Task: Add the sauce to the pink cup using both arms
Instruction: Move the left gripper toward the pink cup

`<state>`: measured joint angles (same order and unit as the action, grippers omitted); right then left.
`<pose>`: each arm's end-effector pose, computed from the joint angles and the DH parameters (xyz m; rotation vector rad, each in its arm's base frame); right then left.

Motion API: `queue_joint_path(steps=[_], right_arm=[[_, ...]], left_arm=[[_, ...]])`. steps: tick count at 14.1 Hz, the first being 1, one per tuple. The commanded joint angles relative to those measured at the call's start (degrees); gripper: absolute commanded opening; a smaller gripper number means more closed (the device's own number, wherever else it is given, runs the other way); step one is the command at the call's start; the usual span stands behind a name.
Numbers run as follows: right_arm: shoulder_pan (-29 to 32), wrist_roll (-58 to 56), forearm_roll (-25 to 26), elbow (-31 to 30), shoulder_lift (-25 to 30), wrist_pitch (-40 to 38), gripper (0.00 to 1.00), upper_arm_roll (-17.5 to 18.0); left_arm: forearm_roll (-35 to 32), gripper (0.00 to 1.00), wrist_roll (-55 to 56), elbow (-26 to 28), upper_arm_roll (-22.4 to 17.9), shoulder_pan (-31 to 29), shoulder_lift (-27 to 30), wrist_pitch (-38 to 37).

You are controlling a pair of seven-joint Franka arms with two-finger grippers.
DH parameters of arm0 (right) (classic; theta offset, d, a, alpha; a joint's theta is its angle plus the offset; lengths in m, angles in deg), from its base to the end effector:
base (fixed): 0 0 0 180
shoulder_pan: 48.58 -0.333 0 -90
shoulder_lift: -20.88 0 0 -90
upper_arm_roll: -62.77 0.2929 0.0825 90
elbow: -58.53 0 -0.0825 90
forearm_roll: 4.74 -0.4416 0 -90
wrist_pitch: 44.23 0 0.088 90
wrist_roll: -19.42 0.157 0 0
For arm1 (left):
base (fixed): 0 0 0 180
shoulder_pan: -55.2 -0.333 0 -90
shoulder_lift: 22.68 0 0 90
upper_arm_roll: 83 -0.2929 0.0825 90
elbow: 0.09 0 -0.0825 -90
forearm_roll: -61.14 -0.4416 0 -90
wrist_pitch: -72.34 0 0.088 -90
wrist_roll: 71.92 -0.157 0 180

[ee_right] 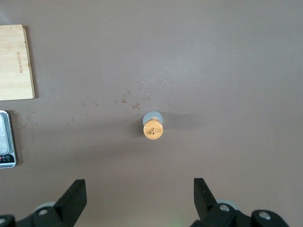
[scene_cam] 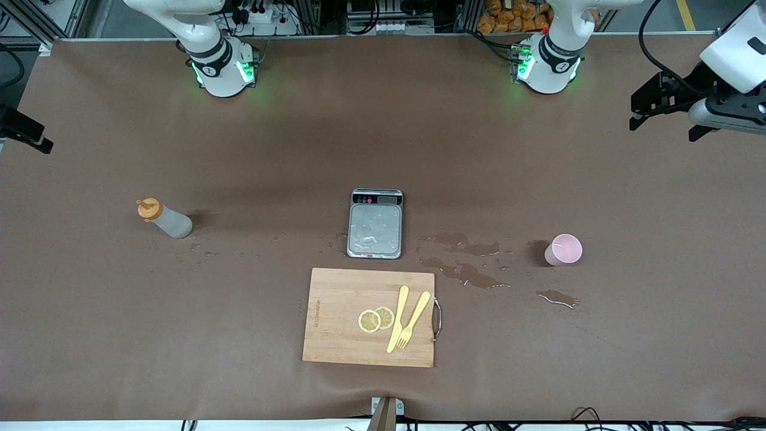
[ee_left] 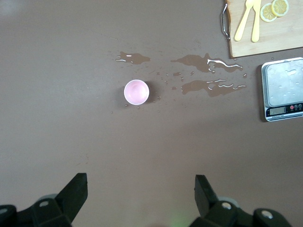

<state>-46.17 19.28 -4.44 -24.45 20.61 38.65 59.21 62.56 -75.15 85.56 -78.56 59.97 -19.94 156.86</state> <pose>0.5964 -0.0632 0.6018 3.1323 -0.1605 -0.0106 0.5805 -0.0992 0.6114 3.1001 -0.3421 0.0418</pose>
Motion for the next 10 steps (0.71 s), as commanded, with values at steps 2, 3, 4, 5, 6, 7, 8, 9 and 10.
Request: queue_joint_path(steps=[2,3,4,5,6,7,8,9,10], right_arm=[[1.0,0.3,-0.6,1.3,-0.4,-0.9,1.00,0.5],[1.0,0.3,-0.6,1.3,-0.4,-0.9,1.00,0.5],[1.0,0.3,-0.6,1.3,-0.3,-0.9,1.00,0.5],[1.0,0.2,-0.6,1.3,-0.3,-0.9,1.00,0.5],[1.2,0.0,-0.6,1.3,-0.5,-0.8,1.00,0.5],[1.4,0.0,-0.7,1.3,-0.6,-0.8,1.00,0.5],[1.9,0.0,-0.7,1.3,-0.7,-0.8,1.00,0.5],[2.2,0.0,-0.7,1.3,-1.0,-0.8,1.00,0.5],[2.1,0.2,-0.7,1.2,-1.0,-0.8,1.00,0.5]], left_arm=[[1.2,1.00,1.2,0.2,0.5,0.2,1.2,-0.9],[1.2,1.00,0.9,0.2,0.5,-0.1,1.2,-0.9],[1.2,1.00,0.7,0.1,0.4,-0.3,1.2,-0.9],[1.2,1.00,0.8,0.0,0.3,-0.3,1.0,-0.9],[1.2,1.00,0.8,0.0,0.3,-0.3,1.1,-0.9],[1.2,1.00,0.8,0.0,0.3,-0.3,1.1,-0.9],[1.1,1.00,0.9,0.0,0.5,-0.2,1.1,-0.9],[0.8,1.00,0.9,0.0,0.7,-0.2,1.1,-1.0],[0.3,1.00,1.1,0.0,0.7,0.2,1.0,-1.1]])
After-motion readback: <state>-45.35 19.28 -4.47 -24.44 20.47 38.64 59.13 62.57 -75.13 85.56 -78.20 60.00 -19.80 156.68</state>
